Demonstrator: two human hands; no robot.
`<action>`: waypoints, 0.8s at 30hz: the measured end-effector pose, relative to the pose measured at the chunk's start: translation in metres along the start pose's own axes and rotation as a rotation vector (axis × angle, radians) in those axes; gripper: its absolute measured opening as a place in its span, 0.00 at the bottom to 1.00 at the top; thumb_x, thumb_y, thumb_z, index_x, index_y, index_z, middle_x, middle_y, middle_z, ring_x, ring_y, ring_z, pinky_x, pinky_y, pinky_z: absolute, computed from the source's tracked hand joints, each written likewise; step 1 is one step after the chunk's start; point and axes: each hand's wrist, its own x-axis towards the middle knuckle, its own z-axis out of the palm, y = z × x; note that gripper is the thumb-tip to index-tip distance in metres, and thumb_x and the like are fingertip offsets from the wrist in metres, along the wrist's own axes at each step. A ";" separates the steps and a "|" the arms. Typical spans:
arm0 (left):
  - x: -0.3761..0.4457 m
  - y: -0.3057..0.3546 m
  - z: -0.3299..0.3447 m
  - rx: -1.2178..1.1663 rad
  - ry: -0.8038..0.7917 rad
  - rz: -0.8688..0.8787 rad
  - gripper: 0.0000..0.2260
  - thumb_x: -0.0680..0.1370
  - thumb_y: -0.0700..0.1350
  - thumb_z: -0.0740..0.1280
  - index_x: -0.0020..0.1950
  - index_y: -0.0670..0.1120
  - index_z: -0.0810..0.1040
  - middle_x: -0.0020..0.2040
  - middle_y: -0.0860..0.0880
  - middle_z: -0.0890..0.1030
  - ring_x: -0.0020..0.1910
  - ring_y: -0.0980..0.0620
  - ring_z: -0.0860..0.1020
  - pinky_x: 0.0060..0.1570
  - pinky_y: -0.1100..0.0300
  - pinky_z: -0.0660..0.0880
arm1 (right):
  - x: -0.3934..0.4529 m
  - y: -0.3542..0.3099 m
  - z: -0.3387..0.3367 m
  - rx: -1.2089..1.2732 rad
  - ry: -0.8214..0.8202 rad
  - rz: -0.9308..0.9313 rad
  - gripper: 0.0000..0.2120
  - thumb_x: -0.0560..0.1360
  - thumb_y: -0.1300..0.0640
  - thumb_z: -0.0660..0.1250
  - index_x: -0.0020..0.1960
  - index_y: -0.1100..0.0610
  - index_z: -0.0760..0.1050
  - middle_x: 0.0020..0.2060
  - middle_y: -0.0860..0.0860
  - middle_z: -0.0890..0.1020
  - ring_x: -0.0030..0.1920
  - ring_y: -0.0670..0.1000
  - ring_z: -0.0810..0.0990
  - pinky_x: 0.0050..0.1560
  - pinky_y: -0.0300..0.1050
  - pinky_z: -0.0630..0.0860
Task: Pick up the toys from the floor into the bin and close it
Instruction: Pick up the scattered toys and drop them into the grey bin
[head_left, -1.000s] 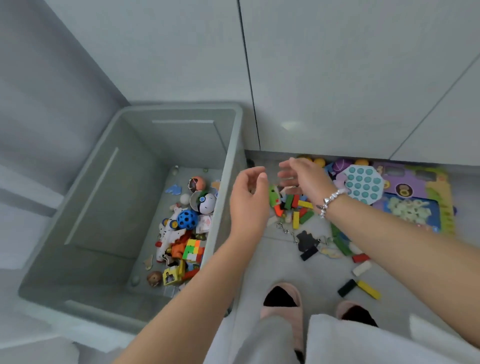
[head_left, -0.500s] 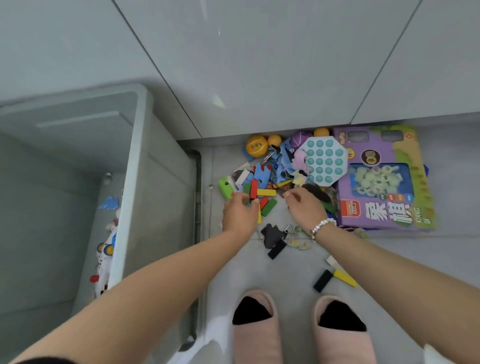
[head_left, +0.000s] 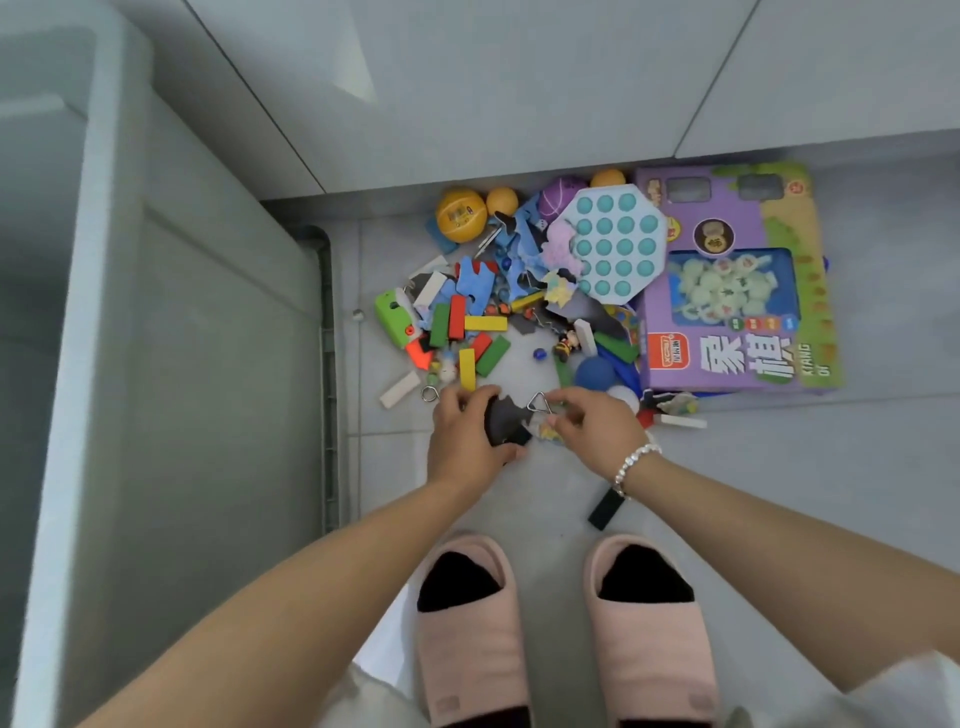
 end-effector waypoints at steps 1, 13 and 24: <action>0.002 -0.001 -0.001 -0.016 0.006 0.004 0.31 0.65 0.47 0.78 0.65 0.50 0.70 0.61 0.48 0.64 0.62 0.48 0.66 0.61 0.56 0.69 | 0.002 0.002 0.002 0.009 0.007 -0.002 0.16 0.76 0.55 0.64 0.63 0.53 0.74 0.48 0.55 0.82 0.48 0.53 0.79 0.47 0.38 0.71; 0.009 0.001 -0.003 -0.057 0.015 0.017 0.23 0.68 0.44 0.76 0.56 0.47 0.67 0.54 0.48 0.77 0.51 0.46 0.75 0.43 0.56 0.70 | 0.017 -0.009 0.015 -0.306 0.099 -0.060 0.09 0.76 0.51 0.64 0.54 0.54 0.75 0.46 0.55 0.81 0.46 0.56 0.78 0.38 0.44 0.71; 0.018 -0.001 -0.015 -0.452 -0.010 -0.179 0.11 0.72 0.45 0.73 0.49 0.45 0.74 0.45 0.50 0.77 0.42 0.52 0.76 0.39 0.67 0.76 | 0.010 0.007 0.012 0.021 0.164 0.030 0.06 0.75 0.51 0.66 0.46 0.53 0.79 0.30 0.44 0.75 0.37 0.51 0.79 0.39 0.45 0.77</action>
